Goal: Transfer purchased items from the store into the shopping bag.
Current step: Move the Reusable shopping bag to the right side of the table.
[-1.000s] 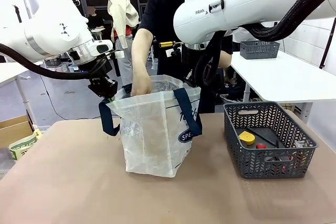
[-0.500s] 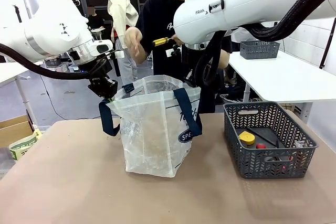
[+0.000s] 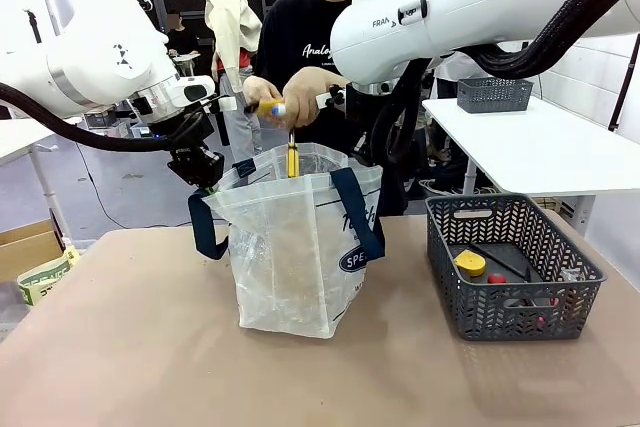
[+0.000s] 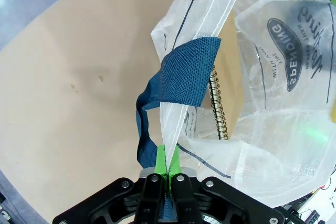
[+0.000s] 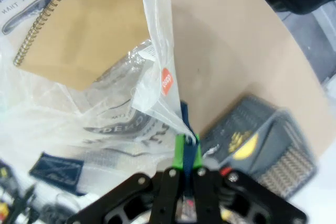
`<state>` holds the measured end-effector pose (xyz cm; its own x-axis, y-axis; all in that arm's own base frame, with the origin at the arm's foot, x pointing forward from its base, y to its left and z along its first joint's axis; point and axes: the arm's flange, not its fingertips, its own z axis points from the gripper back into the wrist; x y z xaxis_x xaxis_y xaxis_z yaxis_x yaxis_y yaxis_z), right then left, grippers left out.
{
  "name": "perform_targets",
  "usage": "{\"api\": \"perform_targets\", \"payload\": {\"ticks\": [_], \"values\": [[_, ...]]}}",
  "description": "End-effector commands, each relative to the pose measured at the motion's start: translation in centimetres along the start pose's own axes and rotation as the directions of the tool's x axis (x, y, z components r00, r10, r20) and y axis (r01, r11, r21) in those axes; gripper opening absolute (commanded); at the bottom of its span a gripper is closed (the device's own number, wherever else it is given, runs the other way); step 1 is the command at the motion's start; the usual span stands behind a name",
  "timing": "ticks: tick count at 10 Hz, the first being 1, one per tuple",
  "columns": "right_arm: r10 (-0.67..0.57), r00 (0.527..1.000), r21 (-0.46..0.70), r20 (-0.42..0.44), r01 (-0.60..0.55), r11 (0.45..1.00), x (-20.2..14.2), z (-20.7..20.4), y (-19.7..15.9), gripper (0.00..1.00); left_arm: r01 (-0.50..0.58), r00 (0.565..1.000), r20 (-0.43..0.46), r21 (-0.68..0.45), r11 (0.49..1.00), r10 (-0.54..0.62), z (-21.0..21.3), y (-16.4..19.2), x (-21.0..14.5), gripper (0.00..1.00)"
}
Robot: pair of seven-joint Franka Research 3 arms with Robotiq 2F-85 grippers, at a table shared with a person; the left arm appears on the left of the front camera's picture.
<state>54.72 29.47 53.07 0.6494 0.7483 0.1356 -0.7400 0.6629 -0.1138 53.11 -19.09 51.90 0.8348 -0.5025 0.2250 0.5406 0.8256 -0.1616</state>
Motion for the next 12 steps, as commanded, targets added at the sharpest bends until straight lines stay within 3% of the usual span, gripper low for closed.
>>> {"api": "perform_targets", "payload": {"ticks": [1,12], "values": [[-0.002,1.0,-0.001,-0.002,0.002,1.0,-0.13,-0.07,-0.16,0.0,-0.002,1.0,0.006,0.003,1.0,0.002,0.32,0.13,-0.07,0.0],[-0.002,1.0,-0.001,-0.002,0.002,1.0,-0.13,-0.07,-0.16,0.0,-0.002,1.0,0.006,0.003,1.0,0.002,0.32,0.13,-0.07,0.0]]}}
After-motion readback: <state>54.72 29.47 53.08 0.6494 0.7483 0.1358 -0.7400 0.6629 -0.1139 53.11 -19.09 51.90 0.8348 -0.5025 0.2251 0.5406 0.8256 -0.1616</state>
